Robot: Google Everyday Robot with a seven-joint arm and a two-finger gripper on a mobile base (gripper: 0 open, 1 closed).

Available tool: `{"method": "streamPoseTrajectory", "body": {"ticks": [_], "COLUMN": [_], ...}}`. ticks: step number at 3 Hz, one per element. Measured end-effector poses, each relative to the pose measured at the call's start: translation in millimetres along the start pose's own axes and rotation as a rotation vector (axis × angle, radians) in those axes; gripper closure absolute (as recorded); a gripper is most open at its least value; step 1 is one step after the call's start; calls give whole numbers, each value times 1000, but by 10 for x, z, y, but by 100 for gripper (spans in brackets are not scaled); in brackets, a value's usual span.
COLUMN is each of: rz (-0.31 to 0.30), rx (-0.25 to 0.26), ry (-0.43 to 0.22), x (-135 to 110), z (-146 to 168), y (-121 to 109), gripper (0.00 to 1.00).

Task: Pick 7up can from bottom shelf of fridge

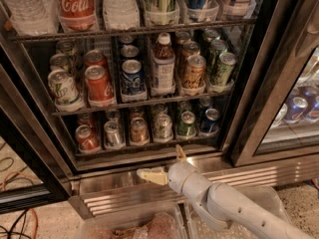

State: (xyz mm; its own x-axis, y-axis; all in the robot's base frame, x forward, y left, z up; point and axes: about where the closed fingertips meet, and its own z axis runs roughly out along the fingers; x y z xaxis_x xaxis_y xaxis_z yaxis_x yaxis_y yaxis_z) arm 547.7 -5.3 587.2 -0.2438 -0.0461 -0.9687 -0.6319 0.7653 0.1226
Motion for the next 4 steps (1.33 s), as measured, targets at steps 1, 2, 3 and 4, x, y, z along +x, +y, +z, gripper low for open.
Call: {"method": "streamPoseTrajectory", "body": {"ticks": [1, 2, 3, 4], "rz": [-49, -96, -133, -150], "rx": [53, 98, 147, 186], "ry": [-70, -139, -184, -194], "x": [8, 0, -1, 66], "z": [71, 192, 270, 351], "y": [101, 143, 127, 79], "gripper": [0, 0, 0, 0]}}
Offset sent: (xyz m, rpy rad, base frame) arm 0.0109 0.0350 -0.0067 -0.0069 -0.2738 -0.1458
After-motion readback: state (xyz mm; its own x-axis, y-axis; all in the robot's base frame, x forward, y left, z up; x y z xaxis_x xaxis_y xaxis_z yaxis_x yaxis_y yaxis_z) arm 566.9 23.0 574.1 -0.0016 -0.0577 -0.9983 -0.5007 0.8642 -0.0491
